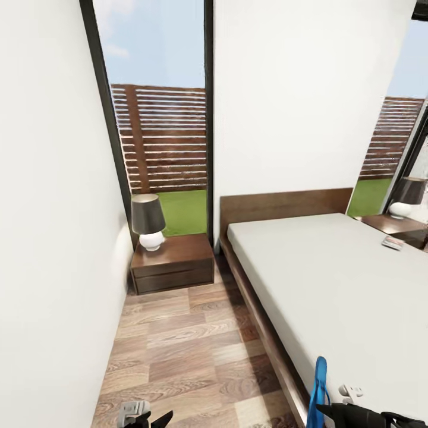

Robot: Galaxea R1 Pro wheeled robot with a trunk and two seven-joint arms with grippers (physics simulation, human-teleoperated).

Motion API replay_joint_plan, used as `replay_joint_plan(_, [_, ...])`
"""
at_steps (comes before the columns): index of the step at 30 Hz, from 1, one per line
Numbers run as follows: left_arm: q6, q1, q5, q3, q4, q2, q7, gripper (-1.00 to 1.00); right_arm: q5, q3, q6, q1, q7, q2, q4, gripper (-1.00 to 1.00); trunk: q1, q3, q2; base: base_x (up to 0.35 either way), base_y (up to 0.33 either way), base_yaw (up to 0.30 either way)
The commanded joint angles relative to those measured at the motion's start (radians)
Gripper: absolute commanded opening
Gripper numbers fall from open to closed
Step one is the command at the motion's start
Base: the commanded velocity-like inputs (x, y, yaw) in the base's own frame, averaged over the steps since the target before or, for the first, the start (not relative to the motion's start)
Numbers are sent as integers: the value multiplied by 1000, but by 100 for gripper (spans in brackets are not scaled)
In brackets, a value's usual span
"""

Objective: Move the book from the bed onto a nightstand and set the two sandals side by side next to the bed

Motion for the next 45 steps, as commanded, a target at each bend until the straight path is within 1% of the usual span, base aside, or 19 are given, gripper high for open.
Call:
replay_joint_plan(1, [9, 0, 11, -1, -1, 1, 0, 100, -10, 9, -1, -2, 7, 0, 3, -100, -4, 1, 6, 0, 0, -111])
replay_joint_plan(23, [9, 0, 11, -1, -1, 0, 0, 100, -11, 9, -1, -2, 10, 0, 3, -100, -88, 54, 160, 0, 0, -111])
replay_joint_plan(29, [8, 0, 11, -1, -1, 1, -3, 100, -11, 9, -1, -2, 10, 0, 3, -100, -88, 50, 160, 0, 0, -147])
replay_joint_plan(45, [8, 0, 11, -1, -1, 1, -3, 100, -11, 9, -1, -2, 10, 0, 3, -100, -88, 36, 160, 0, 0, -228])
